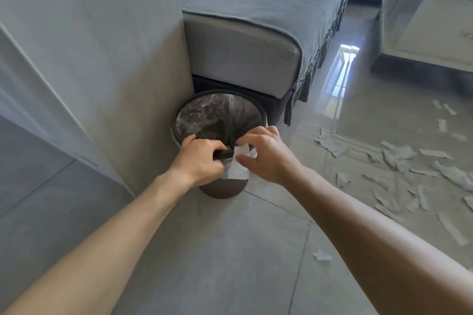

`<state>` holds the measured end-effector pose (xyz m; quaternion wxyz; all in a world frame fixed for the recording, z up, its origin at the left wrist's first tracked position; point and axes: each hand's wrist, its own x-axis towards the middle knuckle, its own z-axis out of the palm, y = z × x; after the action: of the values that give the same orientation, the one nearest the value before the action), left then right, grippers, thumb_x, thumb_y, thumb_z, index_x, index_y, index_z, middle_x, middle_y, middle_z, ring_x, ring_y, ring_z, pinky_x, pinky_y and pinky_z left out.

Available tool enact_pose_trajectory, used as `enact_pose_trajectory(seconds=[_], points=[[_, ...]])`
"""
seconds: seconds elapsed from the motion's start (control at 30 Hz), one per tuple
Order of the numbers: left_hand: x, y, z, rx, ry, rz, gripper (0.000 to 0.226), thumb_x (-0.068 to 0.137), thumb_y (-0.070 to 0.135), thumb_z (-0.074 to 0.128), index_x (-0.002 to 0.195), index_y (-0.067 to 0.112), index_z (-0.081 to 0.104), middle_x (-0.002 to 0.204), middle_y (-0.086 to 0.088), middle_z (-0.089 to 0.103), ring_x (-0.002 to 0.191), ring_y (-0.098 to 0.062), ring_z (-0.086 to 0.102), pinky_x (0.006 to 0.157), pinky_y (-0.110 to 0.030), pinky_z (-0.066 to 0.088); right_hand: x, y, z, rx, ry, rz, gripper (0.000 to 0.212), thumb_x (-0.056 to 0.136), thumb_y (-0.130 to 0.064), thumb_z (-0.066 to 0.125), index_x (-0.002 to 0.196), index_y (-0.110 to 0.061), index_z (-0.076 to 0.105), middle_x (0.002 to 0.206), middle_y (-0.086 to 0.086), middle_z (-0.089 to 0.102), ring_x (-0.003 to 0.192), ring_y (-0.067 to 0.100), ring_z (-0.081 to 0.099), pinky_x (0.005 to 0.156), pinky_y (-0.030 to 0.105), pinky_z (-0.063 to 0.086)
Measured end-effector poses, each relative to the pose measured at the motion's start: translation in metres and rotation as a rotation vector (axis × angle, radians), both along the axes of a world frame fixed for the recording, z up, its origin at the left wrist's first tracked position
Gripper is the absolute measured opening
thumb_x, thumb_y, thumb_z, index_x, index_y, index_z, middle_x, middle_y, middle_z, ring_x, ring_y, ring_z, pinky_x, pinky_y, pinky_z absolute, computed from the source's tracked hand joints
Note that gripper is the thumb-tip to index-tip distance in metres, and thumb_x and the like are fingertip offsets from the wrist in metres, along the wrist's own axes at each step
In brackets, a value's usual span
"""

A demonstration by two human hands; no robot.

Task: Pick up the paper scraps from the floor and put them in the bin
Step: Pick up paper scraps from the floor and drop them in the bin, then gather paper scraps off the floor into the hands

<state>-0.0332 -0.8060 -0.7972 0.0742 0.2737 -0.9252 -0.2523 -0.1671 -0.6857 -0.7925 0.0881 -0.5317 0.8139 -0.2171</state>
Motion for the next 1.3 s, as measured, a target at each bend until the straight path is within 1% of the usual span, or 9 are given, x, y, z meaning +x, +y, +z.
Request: enact_pose_trajectory(seconds=[0.13,0.27,0.4,0.47,0.6,0.8,1.03,1.2,1.3], points=[[0.009,0.003,-0.012,-0.095,0.065,-0.009,0.031,0.076,0.013,0.057,0.100,0.027,0.071,0.090,0.003,0.074,0.094,-0.024,0.063,0.107,-0.038,0.028,0.003,0.008,-0.007,-0.137,0.126,0.062,0.025,0.087,-0.019,0.069,0.112,-0.017,0.072,0.113,0.003,0.068,0.111,0.021,0.049,0.087,0.021,0.040],[0.026,0.019,-0.017,-0.127,0.110,-0.003,0.032,0.075,0.013,0.065,0.104,0.023,0.073,0.090,-0.002,0.075,0.090,-0.026,0.065,0.102,-0.038,0.036,0.012,0.026,-0.003,-0.352,-0.072,-0.007,0.017,0.086,-0.011,0.069,0.101,-0.013,0.076,0.099,0.005,0.076,0.088,0.016,0.070,0.073,0.005,0.047],[0.033,0.050,-0.012,-0.215,0.090,-0.030,0.038,0.074,0.014,0.069,0.112,0.020,0.072,0.101,-0.006,0.075,0.099,-0.029,0.064,0.098,-0.034,0.042,0.009,0.051,0.020,-0.464,-0.088,-0.144,0.015,0.088,-0.019,0.065,0.098,-0.016,0.076,0.087,0.002,0.077,0.076,0.017,0.069,0.072,0.031,0.058],[0.032,0.067,-0.008,-0.248,0.086,-0.082,0.038,0.071,0.015,0.065,0.108,0.020,0.073,0.096,-0.004,0.075,0.097,-0.029,0.065,0.097,-0.035,0.043,0.006,0.056,0.029,-0.404,-0.037,-0.163,0.017,0.091,-0.022,0.060,0.095,-0.013,0.074,0.084,0.003,0.075,0.076,0.021,0.067,0.072,0.037,0.057],[0.028,0.105,-0.005,-0.275,0.095,-0.221,0.039,0.063,0.014,0.059,0.099,0.018,0.075,0.086,0.003,0.076,0.081,-0.024,0.068,0.090,-0.037,0.045,-0.003,0.083,0.028,0.010,-0.005,-0.150,0.027,0.091,-0.027,0.053,0.112,-0.011,0.059,0.106,0.010,0.068,0.099,0.032,0.061,0.081,0.041,0.053],[0.018,0.176,-0.017,-0.340,0.135,-0.047,0.036,0.069,0.013,0.058,0.100,0.024,0.073,0.093,0.002,0.075,0.088,-0.024,0.063,0.088,-0.037,0.042,-0.003,0.170,0.003,-0.052,0.019,-0.230,0.045,0.093,-0.029,0.056,0.135,-0.015,0.050,0.145,0.006,0.044,0.137,0.026,0.031,0.109,0.040,0.034],[0.001,0.220,-0.008,-0.226,0.084,0.123,0.030,0.081,0.014,0.059,0.108,0.022,0.069,0.101,-0.008,0.073,0.102,-0.032,0.060,0.090,-0.039,0.040,0.008,0.238,-0.023,-0.038,-0.201,-0.233,0.033,0.093,-0.022,0.054,0.126,-0.017,0.058,0.123,0.004,0.061,0.106,0.020,0.062,0.087,0.028,0.048],[-0.005,0.251,0.004,-0.171,-0.026,0.064,0.023,0.079,0.020,0.060,0.102,0.023,0.066,0.096,-0.007,0.071,0.093,-0.035,0.063,0.076,-0.039,0.051,0.007,0.272,-0.031,-0.004,-0.248,-0.230,0.018,0.089,-0.016,0.056,0.097,-0.016,0.072,0.094,0.001,0.072,0.083,0.016,0.064,0.070,0.024,0.045],[-0.012,0.271,0.011,-0.192,-0.118,0.039,0.027,0.081,0.022,0.060,0.108,0.020,0.062,0.101,-0.010,0.069,0.097,-0.036,0.062,0.075,-0.038,0.050,0.000,0.293,-0.027,-0.014,-0.266,-0.264,0.018,0.087,-0.015,0.056,0.096,-0.015,0.072,0.090,0.001,0.072,0.085,0.019,0.064,0.070,0.021,0.041]])
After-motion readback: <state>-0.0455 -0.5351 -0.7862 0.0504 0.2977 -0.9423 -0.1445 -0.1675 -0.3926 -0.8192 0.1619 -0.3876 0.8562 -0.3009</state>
